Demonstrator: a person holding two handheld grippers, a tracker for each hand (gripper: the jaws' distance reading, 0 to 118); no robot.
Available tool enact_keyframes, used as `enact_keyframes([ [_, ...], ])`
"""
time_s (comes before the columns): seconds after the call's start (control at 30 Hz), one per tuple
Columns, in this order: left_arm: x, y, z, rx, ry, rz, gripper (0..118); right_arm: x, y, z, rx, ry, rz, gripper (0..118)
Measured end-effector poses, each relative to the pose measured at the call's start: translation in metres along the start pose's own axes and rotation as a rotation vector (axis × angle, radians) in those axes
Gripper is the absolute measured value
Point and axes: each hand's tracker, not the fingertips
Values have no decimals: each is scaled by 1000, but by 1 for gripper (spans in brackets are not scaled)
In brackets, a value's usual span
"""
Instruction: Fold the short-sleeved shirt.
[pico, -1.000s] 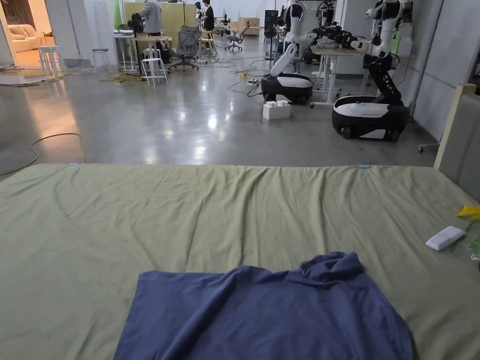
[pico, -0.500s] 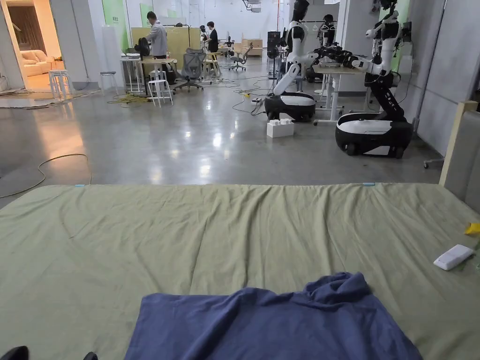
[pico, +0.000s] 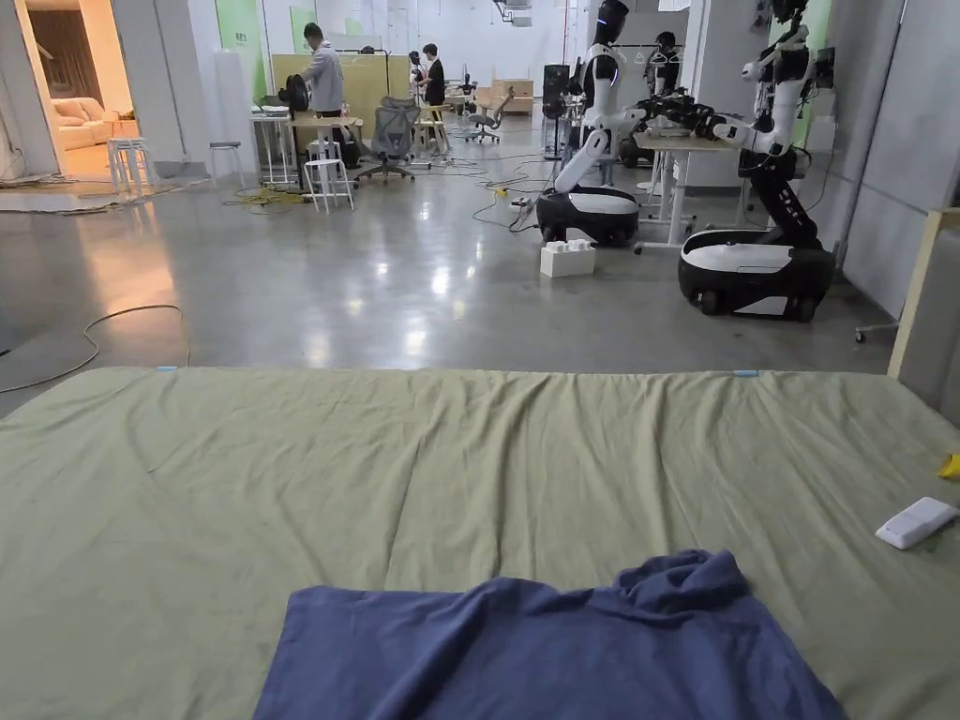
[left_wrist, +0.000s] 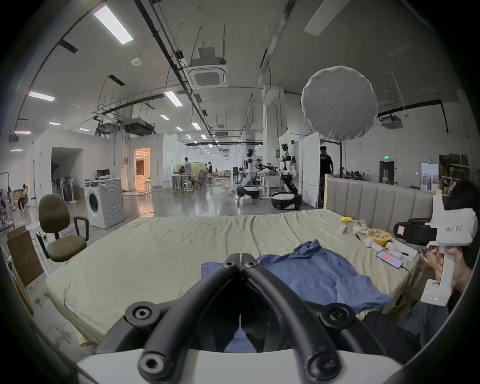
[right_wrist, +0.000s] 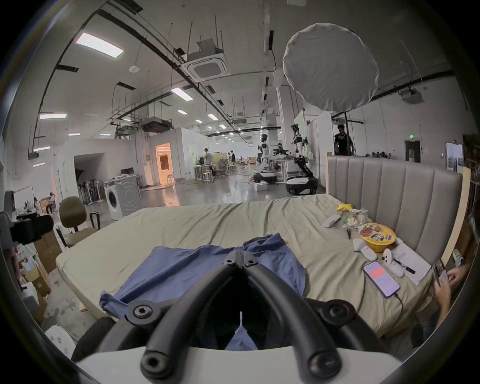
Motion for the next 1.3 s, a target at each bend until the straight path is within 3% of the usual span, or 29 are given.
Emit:
enact_keyframes([
  [0.53,-8,1,-13,-13,10,12,0,-10,0,-3,11,-27,48,0],
  [0.73,-38,-30,-32,-206,113,45,1,-1,-8,-4,-35,-13,3,0],
  [0.87,-76,-90,-64,-385,107,165,60,6,-20,-7,-93,-13,-15,0],
  [1.03,-104,-166,-102,-527,23,299,62,10,-27,-8,-132,-10,-40,0],
  [1.3,-105,-213,-141,-649,3,293,58,13,-32,-7,-181,-28,-32,0],
])
